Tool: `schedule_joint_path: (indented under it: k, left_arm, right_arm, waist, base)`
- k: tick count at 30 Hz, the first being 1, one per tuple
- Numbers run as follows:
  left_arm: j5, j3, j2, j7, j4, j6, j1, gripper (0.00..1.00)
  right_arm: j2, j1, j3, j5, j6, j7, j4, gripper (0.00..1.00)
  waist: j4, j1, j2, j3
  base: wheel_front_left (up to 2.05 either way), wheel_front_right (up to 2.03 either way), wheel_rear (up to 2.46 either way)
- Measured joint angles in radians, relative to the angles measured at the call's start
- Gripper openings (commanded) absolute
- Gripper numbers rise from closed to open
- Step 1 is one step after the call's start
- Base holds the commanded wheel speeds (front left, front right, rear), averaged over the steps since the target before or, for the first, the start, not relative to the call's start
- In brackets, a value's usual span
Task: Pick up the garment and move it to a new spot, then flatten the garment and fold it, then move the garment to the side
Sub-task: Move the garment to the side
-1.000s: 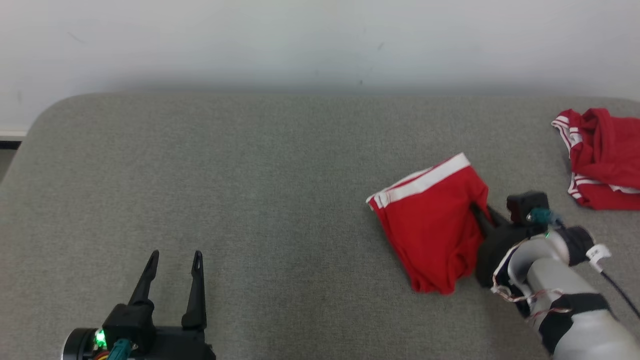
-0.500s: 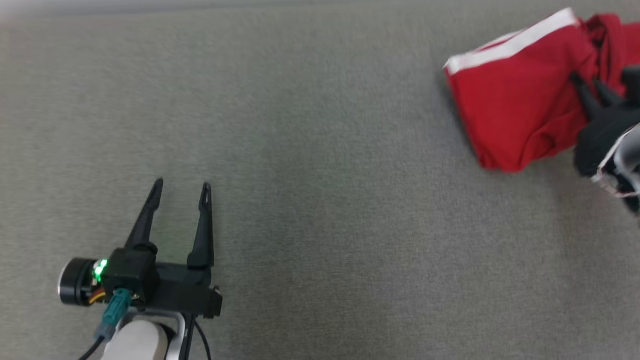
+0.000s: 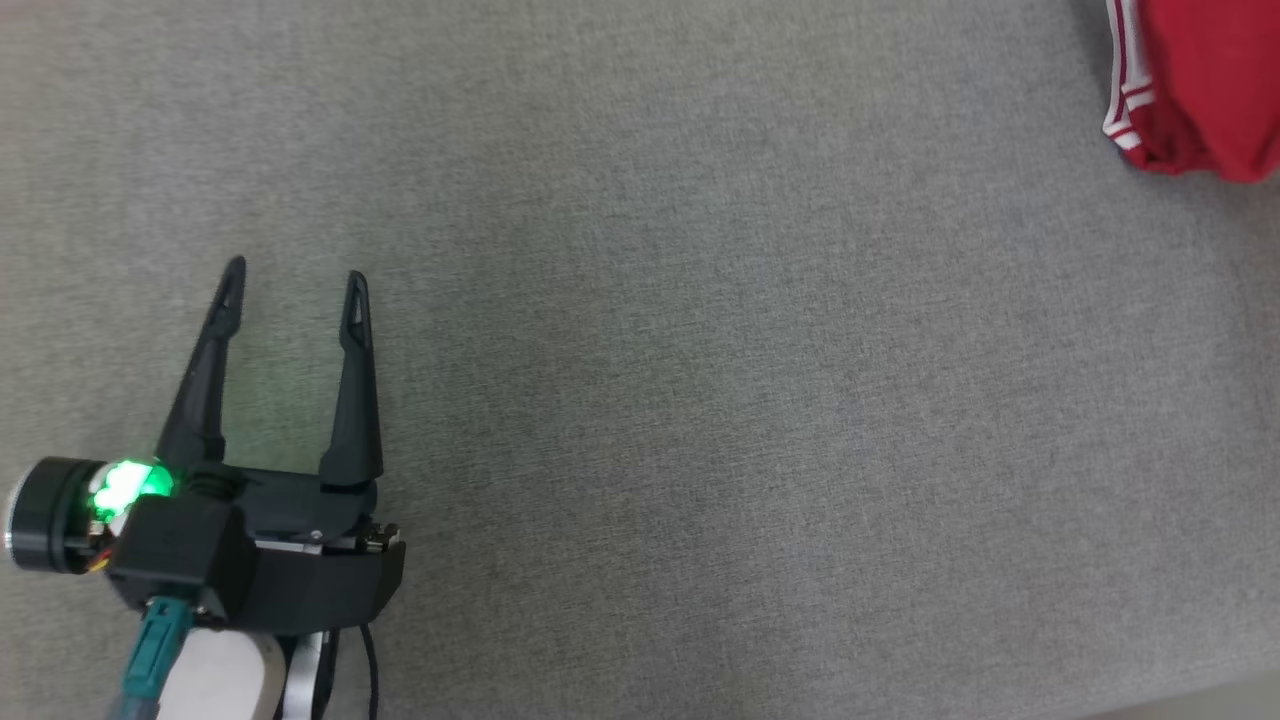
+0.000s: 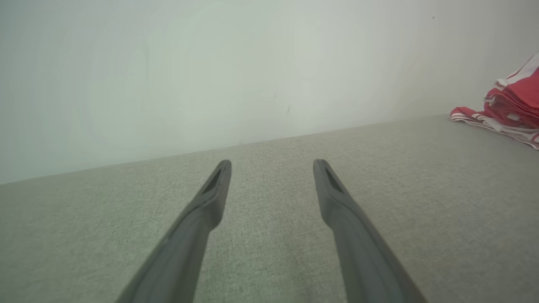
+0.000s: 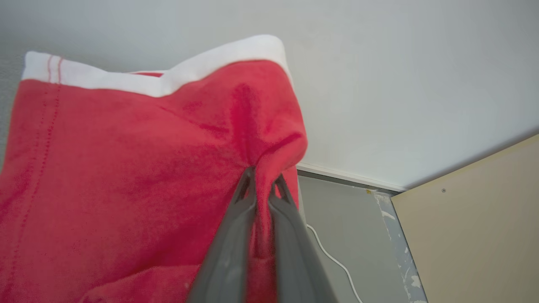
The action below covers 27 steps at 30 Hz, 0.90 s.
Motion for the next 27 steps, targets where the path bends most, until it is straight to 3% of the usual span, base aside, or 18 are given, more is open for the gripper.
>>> schedule_joint_path:
  k: [7, 17, 18, 19, 20, 27]
  left_arm:
    - [0.037, 0.016, 0.04, 0.041, -0.126, 0.028, 0.002, 1.0]
    - [0.07, 0.026, 0.072, 0.077, -0.223, 0.049, 0.0, 1.0]
    - [0.07, 0.027, 0.074, 0.077, -0.225, 0.051, 0.0, 1.0]
    - [0.07, 0.029, 0.075, 0.077, -0.225, 0.054, 0.0, 1.0]
    - [0.07, 0.03, 0.077, 0.077, -0.225, 0.054, 0.0, 1.0]
    - [0.044, 0.034, 0.069, 0.054, -0.172, 0.055, 0.016, 1.0]
  right_arm:
    - [-0.048, -0.077, 0.019, -0.022, 0.0, 0.018, 0.061, 0.0]
    - [-0.02, -0.144, 0.002, -0.057, 0.0, 0.023, 0.22, 0.0]
    - [-0.013, -0.148, 0.002, -0.066, 0.0, 0.006, 0.228, 0.25]
    - [-0.007, -0.156, 0.001, -0.077, 0.0, -0.009, 0.239, 0.83]
    - [-0.001, -0.165, -0.001, -0.085, 0.0, -0.019, 0.251, 1.0]
    - [0.051, -0.209, -0.024, -0.152, 0.0, -0.093, 0.345, 1.0]
  waist:
    - [-0.024, -0.0001, -0.0001, 0.065]
    - [-0.005, -0.0001, -0.0001, 0.133]
    - [-0.003, -0.0001, -0.0001, 0.136]
    - [-0.001, -0.0001, -0.0001, 0.138]
    - [-0.001, -0.0001, -0.0001, 0.139]
    - [-0.007, -0.0003, -0.0003, 0.103]
  base:
    - [0.0, 0.0, 0.0]
    - [0.0, 0.0, 0.0]
    - [0.0, 0.0, 0.0]
    - [0.0, 0.0, 0.0]
    - [0.0, 0.0, 0.0]
    - [0.0, 0.0, 0.0]
